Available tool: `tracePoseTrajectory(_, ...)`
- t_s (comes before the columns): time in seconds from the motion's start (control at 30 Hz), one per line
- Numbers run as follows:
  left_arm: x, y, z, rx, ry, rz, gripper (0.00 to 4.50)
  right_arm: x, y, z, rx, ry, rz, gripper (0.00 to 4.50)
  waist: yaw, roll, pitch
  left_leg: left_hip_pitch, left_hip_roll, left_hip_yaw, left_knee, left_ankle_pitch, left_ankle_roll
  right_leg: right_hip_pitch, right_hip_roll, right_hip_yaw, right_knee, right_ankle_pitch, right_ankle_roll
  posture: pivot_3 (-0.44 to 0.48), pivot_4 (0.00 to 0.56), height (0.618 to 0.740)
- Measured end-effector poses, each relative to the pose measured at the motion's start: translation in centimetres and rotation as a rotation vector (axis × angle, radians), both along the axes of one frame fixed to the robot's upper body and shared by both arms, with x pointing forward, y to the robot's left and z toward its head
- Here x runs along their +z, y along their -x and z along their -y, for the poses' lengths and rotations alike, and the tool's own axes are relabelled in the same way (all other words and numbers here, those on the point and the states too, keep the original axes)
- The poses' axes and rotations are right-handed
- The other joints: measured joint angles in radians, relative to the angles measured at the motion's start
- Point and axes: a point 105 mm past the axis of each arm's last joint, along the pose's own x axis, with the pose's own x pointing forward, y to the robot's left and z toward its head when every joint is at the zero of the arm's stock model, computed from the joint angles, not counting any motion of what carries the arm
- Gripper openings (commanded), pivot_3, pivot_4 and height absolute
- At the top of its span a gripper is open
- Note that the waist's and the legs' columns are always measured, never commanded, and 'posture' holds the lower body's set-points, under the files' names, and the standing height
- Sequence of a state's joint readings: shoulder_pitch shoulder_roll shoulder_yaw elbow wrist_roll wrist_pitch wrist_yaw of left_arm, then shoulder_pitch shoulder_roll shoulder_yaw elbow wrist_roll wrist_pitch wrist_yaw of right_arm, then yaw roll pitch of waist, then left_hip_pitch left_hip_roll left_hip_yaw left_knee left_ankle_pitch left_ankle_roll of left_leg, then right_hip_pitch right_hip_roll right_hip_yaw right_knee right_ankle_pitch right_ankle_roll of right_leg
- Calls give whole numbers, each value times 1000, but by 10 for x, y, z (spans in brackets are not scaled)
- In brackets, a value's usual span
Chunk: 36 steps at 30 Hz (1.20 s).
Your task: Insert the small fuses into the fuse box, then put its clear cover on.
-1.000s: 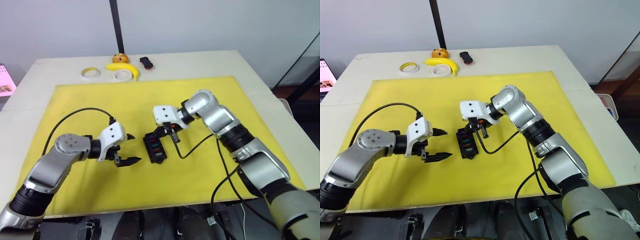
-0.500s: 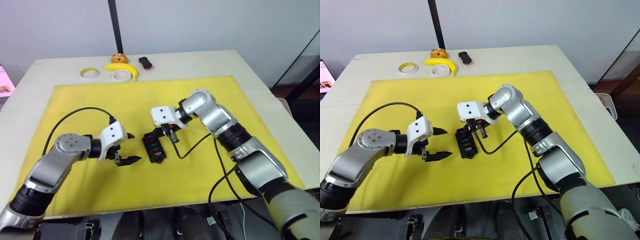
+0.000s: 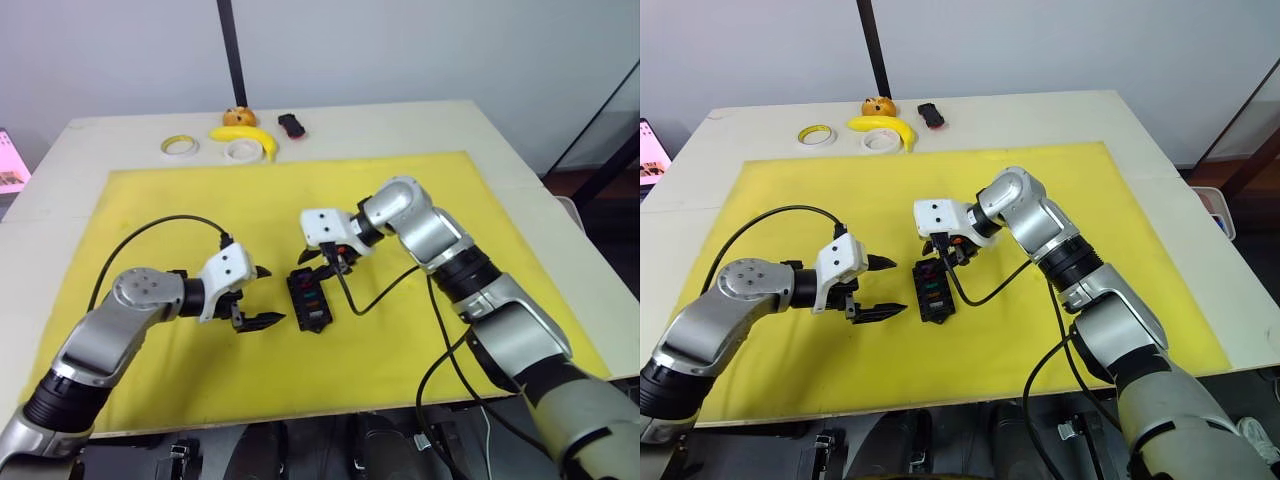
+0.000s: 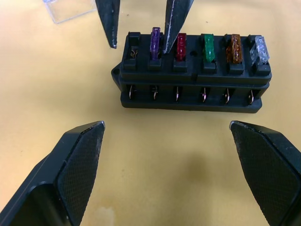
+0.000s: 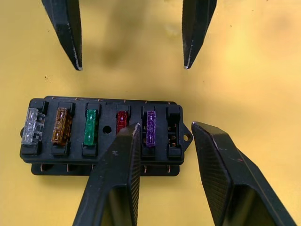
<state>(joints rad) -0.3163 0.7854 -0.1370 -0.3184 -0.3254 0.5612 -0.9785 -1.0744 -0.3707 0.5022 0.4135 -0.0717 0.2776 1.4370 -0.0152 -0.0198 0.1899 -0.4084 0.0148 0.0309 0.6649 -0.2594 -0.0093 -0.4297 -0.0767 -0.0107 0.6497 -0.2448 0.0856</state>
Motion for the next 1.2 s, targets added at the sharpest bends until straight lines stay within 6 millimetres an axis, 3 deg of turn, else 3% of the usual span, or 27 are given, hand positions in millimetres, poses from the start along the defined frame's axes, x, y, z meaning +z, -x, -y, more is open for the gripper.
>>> tracePoseTrajectory(0.1,0,0,0,1,-2,1,4500,4,1,1,-4,-19,-24,1858,0,0,0,0,0,0,0,0,0,0,0,0,0,0,0,0,150,740)
tracePoseTrajectory(0.33,0,-1,-1,3,-7,6,4500,39,4,4,-3,-112,-36,1858,1,0,0,0,0,0,0,0,0,0,0,0,0,0,0,0,150,740)
tracePoseTrajectory(0.43,0,-2,-1,5,-7,3,4500,34,7,5,5,-158,-52,1004,1,0,0,0,0,0,0,0,0,0,0,0,0,0,0,0,150,740)
tracePoseTrajectory(0.5,-1,-2,-2,8,-7,-1,4500,28,12,4,24,-213,-82,39,1,0,0,0,0,0,0,0,0,0,0,0,0,0,0,0,150,740)
tracePoseTrajectory(1.0,2,-6,-4,7,-6,-2,4500,5,5,5,-60,-260,-137,39,1,0,0,0,0,0,0,0,0,0,0,0,0,0,0,0,150,740)
tracePoseTrajectory(1.2,2,-6,-4,7,-7,-2,4500,-15,5,10,-76,-240,-186,39,0,0,0,0,0,0,0,0,0,0,0,0,0,0,0,0,150,740)
